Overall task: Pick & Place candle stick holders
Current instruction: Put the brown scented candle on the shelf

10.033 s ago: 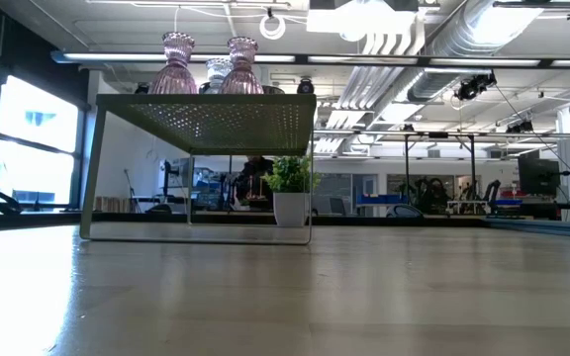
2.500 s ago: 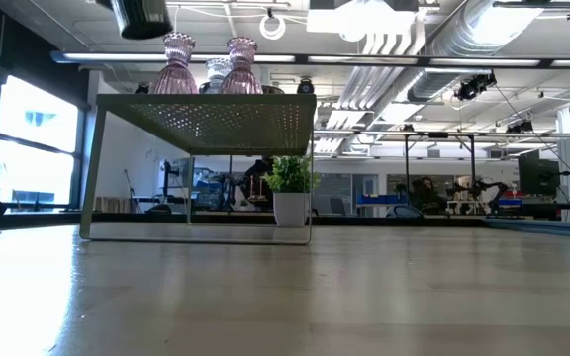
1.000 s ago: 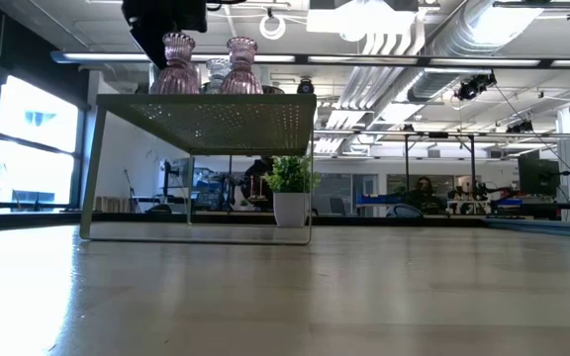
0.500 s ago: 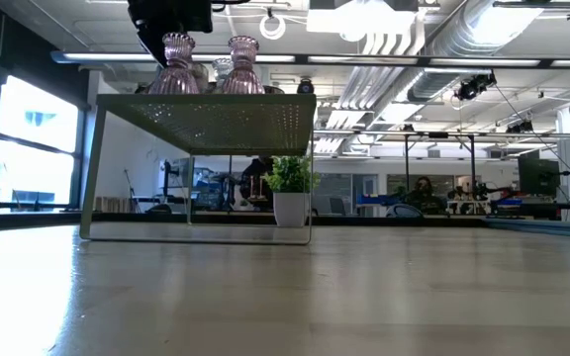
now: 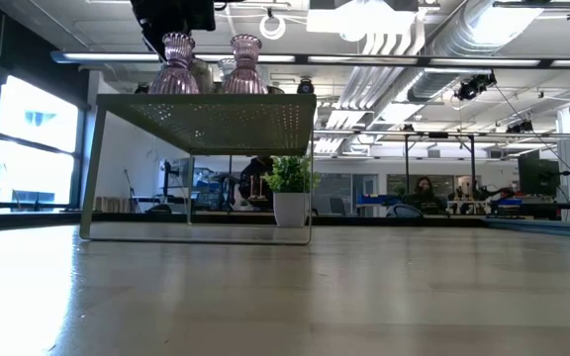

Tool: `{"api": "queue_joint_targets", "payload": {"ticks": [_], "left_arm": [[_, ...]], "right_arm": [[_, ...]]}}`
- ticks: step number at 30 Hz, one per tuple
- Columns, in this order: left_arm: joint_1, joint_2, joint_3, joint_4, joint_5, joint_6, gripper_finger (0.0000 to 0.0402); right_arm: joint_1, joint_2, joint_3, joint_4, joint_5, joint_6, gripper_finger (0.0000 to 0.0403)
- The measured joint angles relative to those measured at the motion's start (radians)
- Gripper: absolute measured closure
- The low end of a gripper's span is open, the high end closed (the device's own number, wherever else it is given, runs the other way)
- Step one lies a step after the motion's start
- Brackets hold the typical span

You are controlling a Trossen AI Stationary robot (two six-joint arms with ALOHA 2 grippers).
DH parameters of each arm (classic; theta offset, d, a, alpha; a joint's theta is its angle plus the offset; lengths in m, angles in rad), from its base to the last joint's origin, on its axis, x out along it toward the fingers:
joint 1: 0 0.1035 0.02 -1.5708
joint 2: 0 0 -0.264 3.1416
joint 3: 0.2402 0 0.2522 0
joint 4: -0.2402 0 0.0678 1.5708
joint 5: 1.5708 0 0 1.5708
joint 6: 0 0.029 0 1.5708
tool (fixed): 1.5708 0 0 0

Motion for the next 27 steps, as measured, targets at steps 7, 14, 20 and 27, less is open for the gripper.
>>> {"api": "queue_joint_targets", "payload": {"ticks": [7, 14, 20, 27], "left_arm": [[0.000, 0.000, 0.000, 0.029, 0.019, -0.006, 0.0039], [0.000, 0.000, 0.000, 0.020, 0.017, -0.008, 0.0039], [0.000, 0.000, 0.000, 0.017, 0.017, -0.013, 0.0039], [0.000, 0.000, 0.000, 0.017, 0.017, -0.061, 0.0039]], "right_arm": [[0.000, 0.000, 0.000, 0.000, 0.000, -0.001, 0.0309], [0.000, 0.000, 0.000, 0.000, 0.000, -0.001, 0.0309], [0.000, 0.000, 0.000, 0.000, 0.000, 0.000, 0.0309], [0.000, 0.000, 0.000, -0.003, 0.000, 0.003, 0.0309]]}}
